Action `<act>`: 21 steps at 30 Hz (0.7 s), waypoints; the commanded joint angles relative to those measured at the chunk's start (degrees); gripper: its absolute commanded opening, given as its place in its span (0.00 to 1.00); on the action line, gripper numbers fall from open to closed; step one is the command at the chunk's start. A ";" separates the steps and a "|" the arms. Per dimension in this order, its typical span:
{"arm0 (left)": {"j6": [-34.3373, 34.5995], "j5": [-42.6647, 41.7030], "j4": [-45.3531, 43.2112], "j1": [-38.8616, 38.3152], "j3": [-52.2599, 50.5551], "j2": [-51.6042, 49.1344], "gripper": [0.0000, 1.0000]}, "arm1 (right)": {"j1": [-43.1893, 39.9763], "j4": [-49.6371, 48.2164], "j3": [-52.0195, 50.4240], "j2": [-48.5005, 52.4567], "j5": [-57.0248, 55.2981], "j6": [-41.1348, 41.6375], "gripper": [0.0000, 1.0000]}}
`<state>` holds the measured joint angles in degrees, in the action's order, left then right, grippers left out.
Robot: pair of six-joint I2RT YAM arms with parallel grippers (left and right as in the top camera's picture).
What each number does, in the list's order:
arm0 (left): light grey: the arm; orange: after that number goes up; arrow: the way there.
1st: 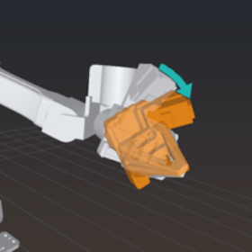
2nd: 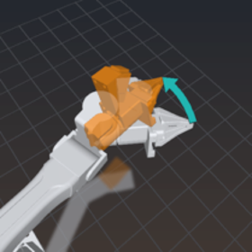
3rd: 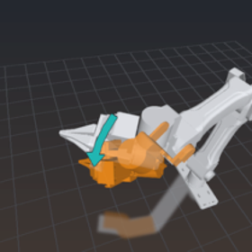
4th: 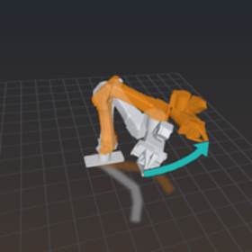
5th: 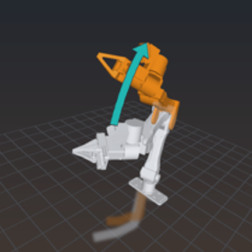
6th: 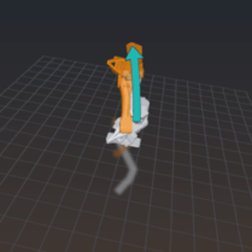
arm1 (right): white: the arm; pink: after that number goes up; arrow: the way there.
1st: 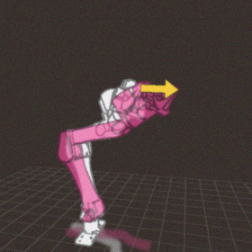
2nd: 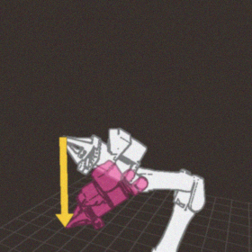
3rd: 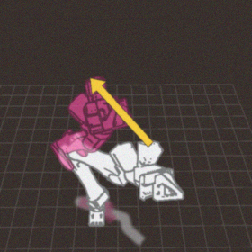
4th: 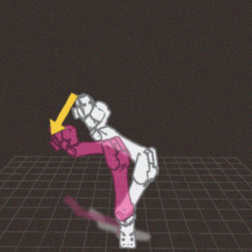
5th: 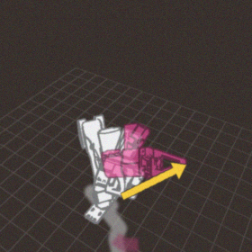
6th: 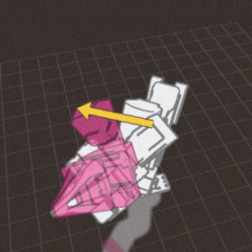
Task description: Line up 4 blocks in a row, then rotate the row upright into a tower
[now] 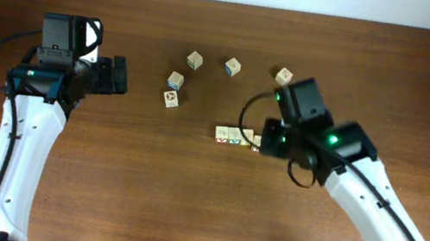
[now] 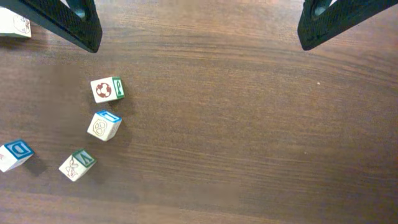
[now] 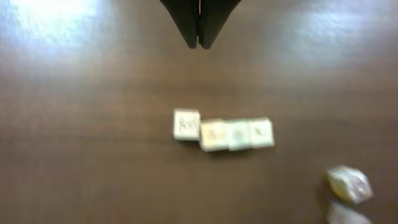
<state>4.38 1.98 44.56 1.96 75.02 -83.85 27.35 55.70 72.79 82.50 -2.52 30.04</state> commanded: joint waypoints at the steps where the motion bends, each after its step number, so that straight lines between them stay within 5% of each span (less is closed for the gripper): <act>1: 0.76 0.42 0.11 0.09 0.72 0.28 0.99 | 0.00 -4.31 -9.33 -2.75 4.11 0.90 0.04; 11: 0.76 0.42 0.07 0.07 0.72 0.28 0.99 | -2.10 -9.35 -9.55 17.38 9.70 0.72 0.04; 21: 0.76 0.42 0.09 0.09 0.72 0.28 0.99 | -8.59 -16.85 -9.35 22.14 12.70 0.48 0.04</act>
<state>4.38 1.98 44.71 1.96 75.02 -83.85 19.75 39.05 63.33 102.94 9.19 30.17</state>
